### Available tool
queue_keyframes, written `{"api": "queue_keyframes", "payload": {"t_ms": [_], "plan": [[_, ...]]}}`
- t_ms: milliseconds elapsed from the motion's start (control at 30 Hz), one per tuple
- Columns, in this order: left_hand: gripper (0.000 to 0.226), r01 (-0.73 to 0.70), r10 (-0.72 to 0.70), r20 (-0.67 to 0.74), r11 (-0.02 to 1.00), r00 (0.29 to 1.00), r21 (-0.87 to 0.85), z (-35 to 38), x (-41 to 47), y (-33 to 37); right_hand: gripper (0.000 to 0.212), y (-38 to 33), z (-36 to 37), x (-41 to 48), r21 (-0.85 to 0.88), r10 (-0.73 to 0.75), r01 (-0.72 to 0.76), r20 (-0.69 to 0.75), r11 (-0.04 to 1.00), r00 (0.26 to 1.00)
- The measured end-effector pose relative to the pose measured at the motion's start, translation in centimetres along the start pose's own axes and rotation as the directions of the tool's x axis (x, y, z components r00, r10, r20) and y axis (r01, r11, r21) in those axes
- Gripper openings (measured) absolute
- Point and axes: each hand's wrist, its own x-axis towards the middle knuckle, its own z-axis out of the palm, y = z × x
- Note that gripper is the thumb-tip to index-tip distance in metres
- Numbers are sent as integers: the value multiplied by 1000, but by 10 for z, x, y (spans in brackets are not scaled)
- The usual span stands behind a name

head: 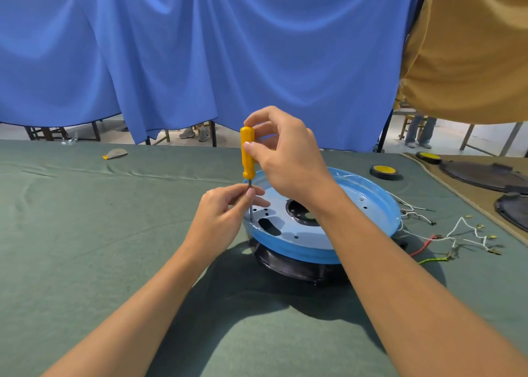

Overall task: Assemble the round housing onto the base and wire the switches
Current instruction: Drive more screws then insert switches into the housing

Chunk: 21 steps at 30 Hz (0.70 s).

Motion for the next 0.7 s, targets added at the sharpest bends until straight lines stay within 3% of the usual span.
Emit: {"api": "queue_keyframes", "payload": {"t_ms": [100, 167, 300, 400, 500, 600, 700], "plan": [[5, -90, 117, -197, 986, 973, 139, 5, -2, 0, 20, 3, 2, -1, -105, -65, 60, -46, 993, 997], [2, -95, 133, -251, 983, 959, 158, 5, -1, 1, 22, 4, 1, 0, -117, -69, 64, -40, 991, 997], [17, -117, 149, -193, 979, 970, 169, 2, -2, -3, 25, 4, 1, 1, 3, -3, 3, 72, 1000, 997], [21, -96, 129, -176, 978, 976, 188, 6, -2, -2, 19, 6, 3, 1, -37, -32, 33, 9, 999, 999], [8, -70, 104, -218, 985, 970, 155, 10, -5, 1, 22, 8, 4, -1, -122, -49, 41, -63, 992, 997], [11, -71, 94, -219, 991, 971, 112, 8, -3, 1, 31, 6, 4, -1, -114, -21, 24, 30, 993, 999], [21, -45, 55, -137, 996, 989, 74, 2, 1, -2, 39, 2, 3, -1, 48, 29, -35, 123, 998, 992]]}}
